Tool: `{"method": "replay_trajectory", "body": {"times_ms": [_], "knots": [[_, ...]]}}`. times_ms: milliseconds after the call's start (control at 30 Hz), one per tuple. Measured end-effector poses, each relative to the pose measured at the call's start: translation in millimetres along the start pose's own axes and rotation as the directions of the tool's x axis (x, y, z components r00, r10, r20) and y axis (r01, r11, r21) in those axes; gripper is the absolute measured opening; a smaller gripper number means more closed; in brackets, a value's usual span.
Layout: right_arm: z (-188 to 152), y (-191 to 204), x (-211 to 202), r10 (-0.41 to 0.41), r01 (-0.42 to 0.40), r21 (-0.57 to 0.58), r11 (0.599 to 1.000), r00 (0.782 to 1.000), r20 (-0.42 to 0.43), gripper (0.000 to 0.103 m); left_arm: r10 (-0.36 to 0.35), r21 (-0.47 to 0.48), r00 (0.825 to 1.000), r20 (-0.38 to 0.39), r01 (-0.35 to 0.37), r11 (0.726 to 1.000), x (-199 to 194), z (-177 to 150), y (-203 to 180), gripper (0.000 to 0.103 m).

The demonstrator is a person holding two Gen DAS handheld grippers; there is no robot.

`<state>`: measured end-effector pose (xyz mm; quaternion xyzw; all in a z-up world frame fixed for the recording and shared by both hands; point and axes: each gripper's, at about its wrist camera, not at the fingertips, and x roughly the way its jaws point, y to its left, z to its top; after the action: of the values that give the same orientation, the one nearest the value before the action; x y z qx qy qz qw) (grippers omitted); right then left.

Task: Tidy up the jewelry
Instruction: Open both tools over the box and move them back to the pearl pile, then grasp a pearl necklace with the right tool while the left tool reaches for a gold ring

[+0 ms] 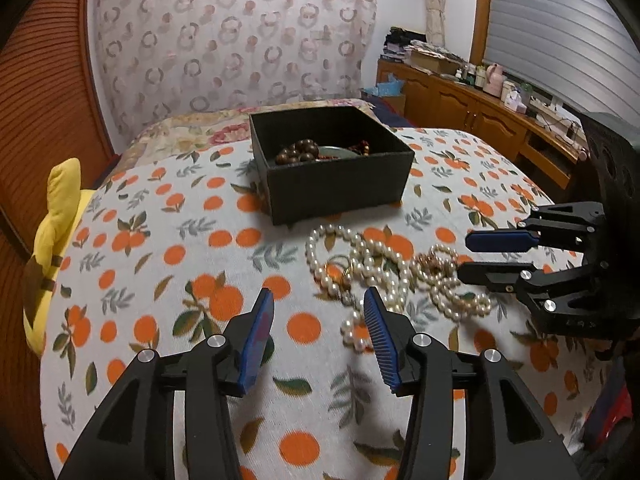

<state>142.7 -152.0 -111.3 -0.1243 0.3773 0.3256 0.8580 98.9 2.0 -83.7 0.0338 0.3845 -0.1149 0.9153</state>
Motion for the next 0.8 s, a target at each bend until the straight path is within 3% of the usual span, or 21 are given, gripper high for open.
{"method": "replay_trajectory", "body": {"times_ms": [200,600,633,700,800], "knots": [[7.0,4.2,9.8,-0.010,0.010,-0.011,1.000,1.000,-0.011,0.025,-0.006,-0.008,1.000,0.002,0.006,1.000,-4.1,-6.9,-0.2,0.045],[21.5,4.2,27.1,0.011,-0.011,-0.002,1.000,1.000,-0.030,0.025,-0.012,-0.010,1.000,0.003,0.012,1.000,-5.8,-10.7,-1.6,0.045],[21.8,3.3,27.1,0.019,-0.019,0.006,1.000,0.999,-0.029,0.022,-0.013,-0.009,1.000,0.003,0.014,1.000,-6.2,-11.1,-2.3,0.045],[21.4,1.9,25.5,0.046,-0.046,0.011,0.999,0.999,-0.029,0.006,-0.016,-0.010,1.000,0.002,0.016,1.000,-4.6,-11.0,-2.9,0.045],[19.8,1.1,22.4,0.062,-0.061,0.011,0.998,0.998,-0.021,0.005,-0.022,-0.008,1.000,-0.004,0.022,1.000,-2.4,-12.0,-5.5,0.045]]}}
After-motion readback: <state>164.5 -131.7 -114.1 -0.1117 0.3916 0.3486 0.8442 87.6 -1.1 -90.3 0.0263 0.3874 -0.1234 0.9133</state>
